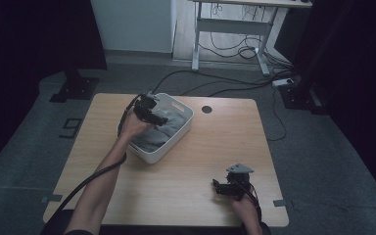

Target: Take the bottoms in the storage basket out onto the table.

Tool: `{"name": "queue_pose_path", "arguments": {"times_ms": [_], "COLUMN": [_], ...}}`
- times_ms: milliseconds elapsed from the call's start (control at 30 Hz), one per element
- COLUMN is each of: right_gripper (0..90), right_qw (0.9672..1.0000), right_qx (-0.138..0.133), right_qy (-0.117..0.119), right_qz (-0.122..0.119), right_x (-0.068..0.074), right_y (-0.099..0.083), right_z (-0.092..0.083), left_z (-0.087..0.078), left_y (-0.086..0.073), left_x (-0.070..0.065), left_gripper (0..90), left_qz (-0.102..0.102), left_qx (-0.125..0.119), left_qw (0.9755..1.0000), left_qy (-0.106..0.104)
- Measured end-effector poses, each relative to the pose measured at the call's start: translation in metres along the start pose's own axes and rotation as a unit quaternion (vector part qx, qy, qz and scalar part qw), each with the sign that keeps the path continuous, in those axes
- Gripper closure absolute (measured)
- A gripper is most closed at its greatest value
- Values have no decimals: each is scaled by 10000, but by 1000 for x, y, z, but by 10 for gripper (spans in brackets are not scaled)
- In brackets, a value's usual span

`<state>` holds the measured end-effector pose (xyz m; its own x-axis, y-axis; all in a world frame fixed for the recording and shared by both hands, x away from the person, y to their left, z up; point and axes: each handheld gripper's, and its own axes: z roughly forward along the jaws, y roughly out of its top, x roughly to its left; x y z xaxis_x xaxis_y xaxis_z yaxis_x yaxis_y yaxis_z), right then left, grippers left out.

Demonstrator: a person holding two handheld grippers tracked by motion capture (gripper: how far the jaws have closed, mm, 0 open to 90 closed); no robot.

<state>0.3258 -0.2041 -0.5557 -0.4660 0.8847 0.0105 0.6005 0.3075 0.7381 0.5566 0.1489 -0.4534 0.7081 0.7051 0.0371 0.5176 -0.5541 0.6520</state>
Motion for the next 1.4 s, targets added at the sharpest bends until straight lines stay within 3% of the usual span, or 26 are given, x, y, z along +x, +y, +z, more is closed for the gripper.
{"name": "queue_pose_path", "arguments": {"times_ms": [100, 367, 567, 667, 800, 900, 967, 1133, 1233, 1333, 1400], "right_gripper": [114, 114, 114, 114, 114, 114, 114, 114, 114, 114, 114], "right_qw": [10000, 10000, 10000, 10000, 10000, 10000, 10000, 10000, 10000, 10000, 10000], "right_qx": [1, 4, 3, 2, 1, 1, 2, 0, 1, 0, 0], "right_qy": [3, 12, 12, 12, 14, 12, 11, 12, 13, 14, 15], "right_qz": [3, -13, -10, -13, -16, -14, -16, -15, -12, -10, -7], "right_x": [0, 0, 0, 0, 0, 0, 0, 0, 0, 0, 0], "right_y": [0, 0, 0, 0, 0, 0, 0, 0, 0, 0, 0], "right_z": [0, 0, 0, 0, 0, 0, 0, 0, 0, 0, 0], "left_z": [8, 45, 53, 59, 60, 61, 59, 50, 47, 44, 41], "left_y": [0, -7, -10, -13, -14, -13, -12, -9, -8, -5, -4], "left_x": [0, 1, 2, 3, 4, 1, 0, 1, -1, -2, 0], "left_gripper": [0, 0, 0, 0, 0, 11, 91, 445, 677, 743, 754], "left_qz": [29, 2, -86, -166, -239, -307, -296, -337, -183, -62, -138], "left_qx": [92, 723, 937, 1288, 1431, 1585, 1629, 1695, 1698, 1731, 1657], "left_qw": [10000, 9974, 9956, 9915, 9894, 9868, 9859, 9841, 9847, 9845, 9859], "left_qy": [-8, 56, 16, -37, -55, 85, 225, 421, 349, 283, 183]}}
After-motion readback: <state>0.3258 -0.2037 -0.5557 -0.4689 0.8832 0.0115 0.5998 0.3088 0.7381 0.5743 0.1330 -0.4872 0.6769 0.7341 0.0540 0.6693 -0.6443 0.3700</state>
